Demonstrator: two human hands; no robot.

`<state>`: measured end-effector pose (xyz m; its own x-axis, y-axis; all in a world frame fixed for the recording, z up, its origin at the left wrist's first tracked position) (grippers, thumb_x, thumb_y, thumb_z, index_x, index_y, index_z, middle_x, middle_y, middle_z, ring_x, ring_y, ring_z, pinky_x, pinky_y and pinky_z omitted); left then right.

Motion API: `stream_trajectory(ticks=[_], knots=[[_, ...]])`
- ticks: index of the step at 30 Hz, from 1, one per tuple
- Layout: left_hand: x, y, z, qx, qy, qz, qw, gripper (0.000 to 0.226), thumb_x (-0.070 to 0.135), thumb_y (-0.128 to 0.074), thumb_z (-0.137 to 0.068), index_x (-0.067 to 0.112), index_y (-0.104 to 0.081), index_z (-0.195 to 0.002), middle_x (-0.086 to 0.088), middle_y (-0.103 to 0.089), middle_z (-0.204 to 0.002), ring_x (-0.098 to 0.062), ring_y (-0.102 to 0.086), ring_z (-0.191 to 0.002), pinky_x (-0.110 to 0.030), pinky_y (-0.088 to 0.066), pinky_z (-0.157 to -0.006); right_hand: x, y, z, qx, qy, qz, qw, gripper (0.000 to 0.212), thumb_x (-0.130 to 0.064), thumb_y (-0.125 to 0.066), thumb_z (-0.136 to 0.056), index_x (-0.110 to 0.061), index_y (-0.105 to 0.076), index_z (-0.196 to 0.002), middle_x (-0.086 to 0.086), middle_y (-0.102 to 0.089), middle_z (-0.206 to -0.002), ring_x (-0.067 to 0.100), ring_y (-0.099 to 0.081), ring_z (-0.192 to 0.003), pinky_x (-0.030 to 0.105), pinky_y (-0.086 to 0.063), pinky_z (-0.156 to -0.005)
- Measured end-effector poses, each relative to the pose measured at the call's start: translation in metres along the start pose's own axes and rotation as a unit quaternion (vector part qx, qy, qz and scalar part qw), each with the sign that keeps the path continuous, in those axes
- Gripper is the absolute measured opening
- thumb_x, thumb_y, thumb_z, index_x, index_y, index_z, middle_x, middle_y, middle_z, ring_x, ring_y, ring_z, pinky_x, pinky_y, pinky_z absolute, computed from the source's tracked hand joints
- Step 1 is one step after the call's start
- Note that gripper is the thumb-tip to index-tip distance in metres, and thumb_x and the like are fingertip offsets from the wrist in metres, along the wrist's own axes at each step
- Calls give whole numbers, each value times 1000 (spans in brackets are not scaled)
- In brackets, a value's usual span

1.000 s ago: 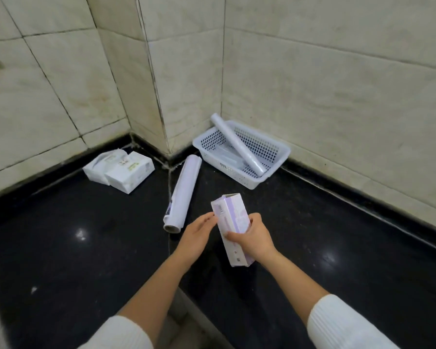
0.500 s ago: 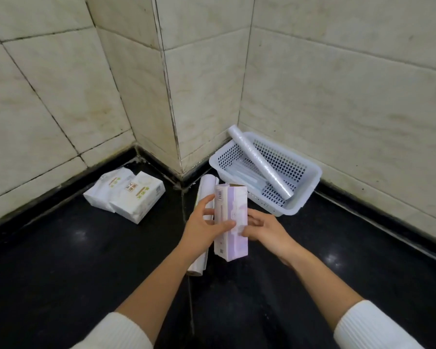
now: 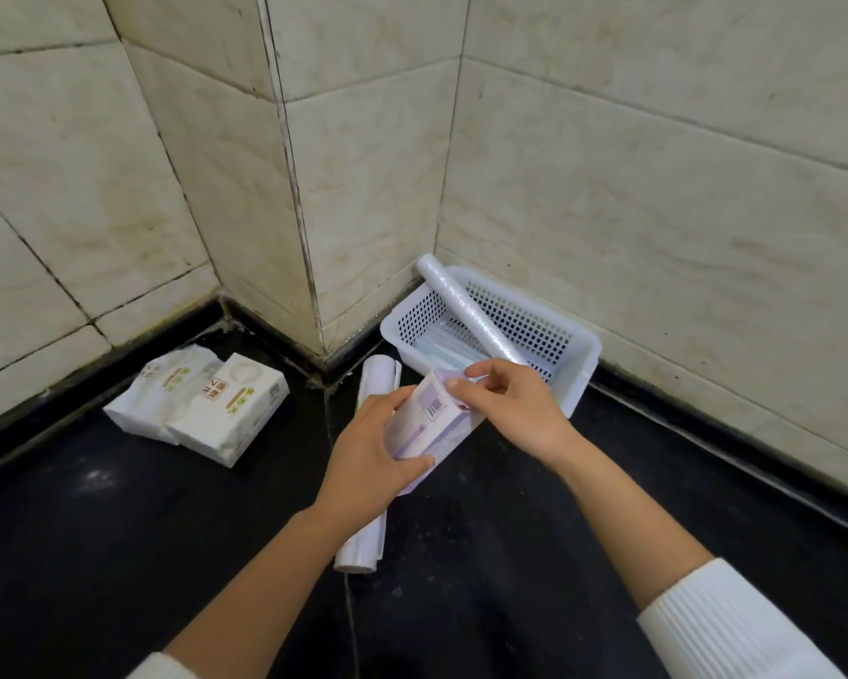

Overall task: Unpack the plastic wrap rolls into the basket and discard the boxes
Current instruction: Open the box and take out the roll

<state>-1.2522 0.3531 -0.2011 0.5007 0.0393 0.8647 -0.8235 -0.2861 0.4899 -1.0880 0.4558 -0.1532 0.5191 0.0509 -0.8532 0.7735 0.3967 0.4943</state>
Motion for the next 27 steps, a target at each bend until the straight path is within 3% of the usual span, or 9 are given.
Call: stream_trajectory(ticks=[2,6,10,13,16,18,21,24,27], knots=[[0,2,3,12,-8,-3,1000,74,33,-82,-66,52,-40,-123,42,-42,-114,19,-41,-112,-10,-40,-79,0,1,2,6,25,12,1000,35,-51,-71,-75,-25,-67,-99,1,-71,-88,13,-67,-79,28,-54,-74],[2,2,8,18,-19,-30,999,74,30,-82,-67,47,-42,-127,46,-39,-114,21,-40,-111,-2,-36,-76,-1,5,8,-44,45,52,997,45,-52,-73,-72,-28,-67,-109,-13,-67,-95,2,-64,-88,16,-48,-74],[5,-2,9,-10,-48,-79,996,74,27,-78,-70,41,-41,-133,38,-39,-114,15,-42,-112,-2,-36,-80,-2,12,13,-65,28,68,995,54,-41,-75,-66,-25,-63,-116,-13,-65,-92,3,-66,-84,21,-55,-74],[7,-3,10,-20,-54,-92,994,74,27,-78,-70,44,-40,-131,34,-41,-115,14,-42,-112,-1,-37,-79,-3,14,19,-69,19,79,994,53,-44,-72,-59,-28,-64,-108,-11,-69,-84,5,-68,-76,23,-56,-69],[8,-4,11,-23,-52,-70,996,73,28,-80,-70,50,-41,-127,35,-43,-117,15,-43,-113,5,-32,-83,0,26,19,-41,-4,16,999,44,-45,-63,-60,-19,-70,-95,-4,-70,-80,11,-61,-70,24,-46,-64],[10,-4,12,-21,-58,-64,996,74,27,-81,-69,54,-41,-125,36,-43,-117,16,-42,-114,6,-30,-84,3,36,19,-5,2,16,1000,40,-32,-65,-69,-13,-69,-105,6,-69,-90,13,-59,-77,25,-45,-68],[11,-3,13,-18,-61,-51,997,71,30,-80,-69,53,-42,-125,35,-45,-118,13,-44,-114,5,-34,-82,-3,45,28,56,106,168,979,60,-12,-68,-76,-18,-52,-134,-3,-55,-119,15,-49,-109,28,-42,-93],[14,-3,13,-15,-61,-30,998,69,34,-79,-69,48,-45,-126,31,-48,-118,10,-46,-114,3,-36,-82,-18,37,42,92,267,319,905,40,-3,-66,-76,-12,-67,-115,4,-59,-110,25,-47,-106,39,-43,-93],[19,-4,14,-10,-64,-19,998,68,35,-79,-68,48,-45,-125,30,-49,-117,9,-46,-114,3,-37,-82,-17,31,45,18,210,214,954,14,-4,-61,-82,-12,-71,-88,1,-63,-95,17,-57,-93,36,-49,-85]])
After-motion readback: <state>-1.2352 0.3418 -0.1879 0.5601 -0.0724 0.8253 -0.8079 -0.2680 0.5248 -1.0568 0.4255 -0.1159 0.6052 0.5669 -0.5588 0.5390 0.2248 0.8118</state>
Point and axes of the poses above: each hand's wrist, its own z-axis away from the middle knuckle, its own y-axis out of the back of the hand, x = y × z, the point moved 4 cm from there along -z, towards the middle knuckle
